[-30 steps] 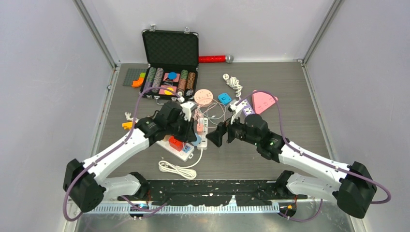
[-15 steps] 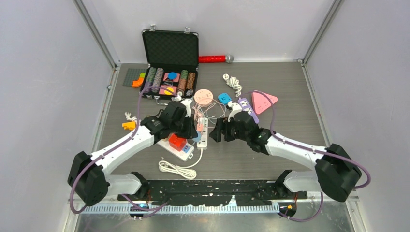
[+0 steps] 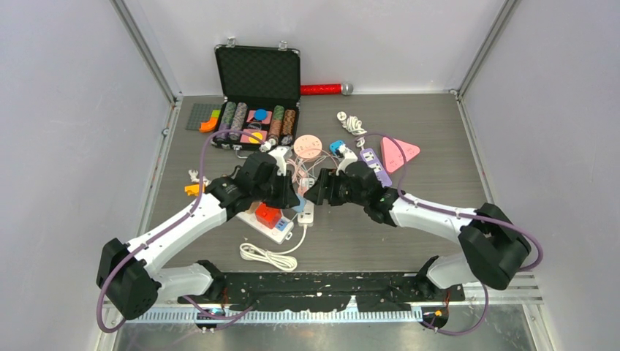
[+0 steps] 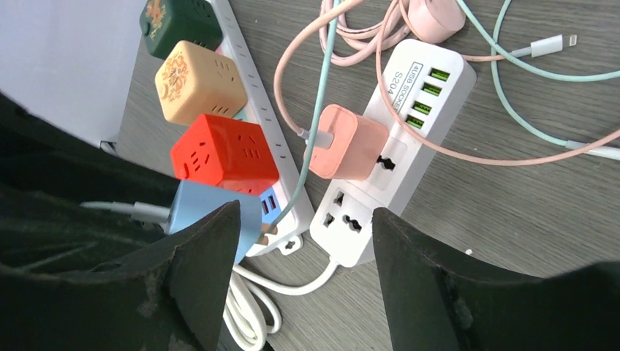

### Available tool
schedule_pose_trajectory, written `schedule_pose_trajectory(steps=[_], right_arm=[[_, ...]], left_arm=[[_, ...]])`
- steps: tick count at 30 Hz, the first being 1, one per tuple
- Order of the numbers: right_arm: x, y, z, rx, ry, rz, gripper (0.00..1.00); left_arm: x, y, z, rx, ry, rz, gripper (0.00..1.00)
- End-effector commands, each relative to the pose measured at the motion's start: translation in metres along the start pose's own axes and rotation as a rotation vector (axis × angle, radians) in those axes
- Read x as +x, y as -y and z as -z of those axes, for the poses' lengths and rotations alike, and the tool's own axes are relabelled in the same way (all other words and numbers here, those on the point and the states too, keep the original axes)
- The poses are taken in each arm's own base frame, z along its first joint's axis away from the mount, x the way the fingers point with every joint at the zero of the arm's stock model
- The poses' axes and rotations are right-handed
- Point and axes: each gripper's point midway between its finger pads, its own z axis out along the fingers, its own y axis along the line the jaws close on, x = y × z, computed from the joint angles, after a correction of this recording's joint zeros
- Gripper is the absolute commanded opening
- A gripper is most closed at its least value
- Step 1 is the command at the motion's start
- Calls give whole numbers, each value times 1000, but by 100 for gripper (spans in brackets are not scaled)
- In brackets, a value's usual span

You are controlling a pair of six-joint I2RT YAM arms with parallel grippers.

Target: Insert the plug

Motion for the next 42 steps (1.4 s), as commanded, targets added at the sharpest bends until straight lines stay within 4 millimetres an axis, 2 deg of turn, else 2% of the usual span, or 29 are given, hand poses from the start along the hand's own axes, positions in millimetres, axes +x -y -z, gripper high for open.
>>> schedule_pose_trajectory(steps=[1, 8, 16, 19, 23, 30, 42], right_arm=[[-17, -14, -16, 0, 48, -54, 67], [-8, 5, -25, 87, 40, -64, 44], [-7, 26, -17, 195, 56, -52, 7], [-13, 27, -6, 211, 80, -34, 5], [-20, 24, 6, 215, 105, -21, 5], [-27, 21, 13, 212, 130, -12, 5], [-27, 23, 13, 219, 127, -14, 5]], left_arm=[[-24, 18, 15, 60, 75, -22, 0], [-28, 20, 19, 61, 84, -27, 0], [-35, 13, 22, 13, 119, -18, 0], [-33, 0, 14, -47, 109, -12, 0], [-21, -11, -10, -91, 41, -1, 0], [-6, -17, -42, -139, -31, 48, 0], [9, -27, -58, -248, -75, 88, 0]])
